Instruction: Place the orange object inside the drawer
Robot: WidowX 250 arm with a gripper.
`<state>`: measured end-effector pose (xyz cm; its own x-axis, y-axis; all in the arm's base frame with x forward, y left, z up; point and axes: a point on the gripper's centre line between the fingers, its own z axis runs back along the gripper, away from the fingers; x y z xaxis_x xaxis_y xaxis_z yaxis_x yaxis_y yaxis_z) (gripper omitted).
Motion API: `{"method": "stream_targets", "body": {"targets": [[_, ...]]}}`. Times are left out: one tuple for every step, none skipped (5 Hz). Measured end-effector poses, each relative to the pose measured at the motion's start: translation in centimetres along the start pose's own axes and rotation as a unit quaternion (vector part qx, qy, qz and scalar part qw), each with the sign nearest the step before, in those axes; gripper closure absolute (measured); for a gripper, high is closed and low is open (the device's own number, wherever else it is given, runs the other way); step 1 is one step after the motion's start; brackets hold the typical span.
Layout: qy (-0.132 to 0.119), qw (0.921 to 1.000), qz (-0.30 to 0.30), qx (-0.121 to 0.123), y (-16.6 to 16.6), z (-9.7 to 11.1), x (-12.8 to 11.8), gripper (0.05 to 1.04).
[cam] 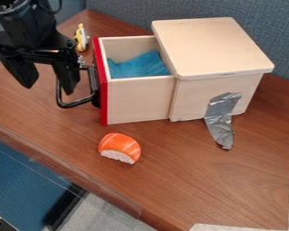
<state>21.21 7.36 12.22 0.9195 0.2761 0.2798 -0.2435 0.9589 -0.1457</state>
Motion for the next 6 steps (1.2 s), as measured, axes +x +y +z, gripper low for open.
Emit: {"method": "stream_targets", "body": {"targets": [[0.010, 0.9999, -0.003, -0.001, 0.1, -0.5, -0.2, 0.083], [0.040, 0.9956, -0.084, -0.006, -0.7, -2.5, -0.2, 0.083], [0.052, 0.9866, -0.154, -0.015, -1.6, -3.9, 0.5, 0.083], [0.061, 0.9719, -0.226, -0.024, -2.7, -5.0, 1.1, 0.083], [0.054, 0.9535, -0.295, -0.030, -3.8, -5.7, 1.1, 0.083], [0.057, 0.9326, -0.354, -0.039, -5.6, -5.9, -0.1, 0.083]]}}
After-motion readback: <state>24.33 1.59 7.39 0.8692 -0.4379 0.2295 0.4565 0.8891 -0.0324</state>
